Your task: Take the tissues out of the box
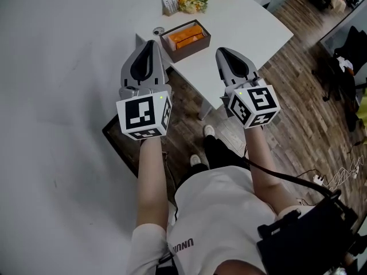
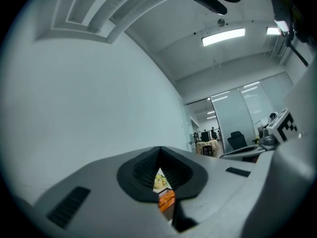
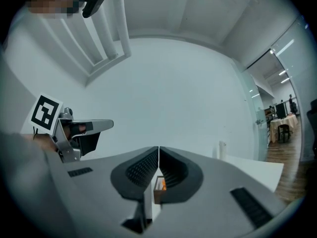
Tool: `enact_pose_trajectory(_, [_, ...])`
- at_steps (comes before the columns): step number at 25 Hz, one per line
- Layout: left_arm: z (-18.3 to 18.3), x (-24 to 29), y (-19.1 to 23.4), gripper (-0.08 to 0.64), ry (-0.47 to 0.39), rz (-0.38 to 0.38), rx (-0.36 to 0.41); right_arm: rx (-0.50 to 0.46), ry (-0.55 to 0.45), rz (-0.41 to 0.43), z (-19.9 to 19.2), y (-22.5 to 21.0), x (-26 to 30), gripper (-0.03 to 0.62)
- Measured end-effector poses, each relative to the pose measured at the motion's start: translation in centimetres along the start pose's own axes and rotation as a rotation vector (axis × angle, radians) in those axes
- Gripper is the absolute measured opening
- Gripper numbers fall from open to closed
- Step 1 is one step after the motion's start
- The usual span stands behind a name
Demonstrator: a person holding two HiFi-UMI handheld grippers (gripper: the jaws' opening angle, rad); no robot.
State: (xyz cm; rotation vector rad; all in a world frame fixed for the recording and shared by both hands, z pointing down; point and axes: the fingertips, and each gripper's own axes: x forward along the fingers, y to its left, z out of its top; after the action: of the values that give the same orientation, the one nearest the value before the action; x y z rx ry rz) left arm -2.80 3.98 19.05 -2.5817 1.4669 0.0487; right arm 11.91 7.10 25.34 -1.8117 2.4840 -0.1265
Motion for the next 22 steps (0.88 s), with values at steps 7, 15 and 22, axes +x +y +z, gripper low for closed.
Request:
enact_pose_trajectory(7, [-1.0, 4.4, 1.4, 0.014, 0.011, 0.047, 0.005, 0.009, 0.026, 0.049, -0.6, -2.8, 5.1, 0.021])
enact_pose_trajectory(15, [-2.2, 7.9, 2.6, 0.014, 0.037, 0.115, 0.012, 0.012, 0.059, 0.099, -1.3, -5.9, 9.8, 0.021])
enact_pose_trajectory(22, [-3.2, 9.4, 3.4, 0.014, 0.057, 0.170, 0.011, 0.000, 0.080, 0.169, -1.9, -6.7, 12.6, 0.021])
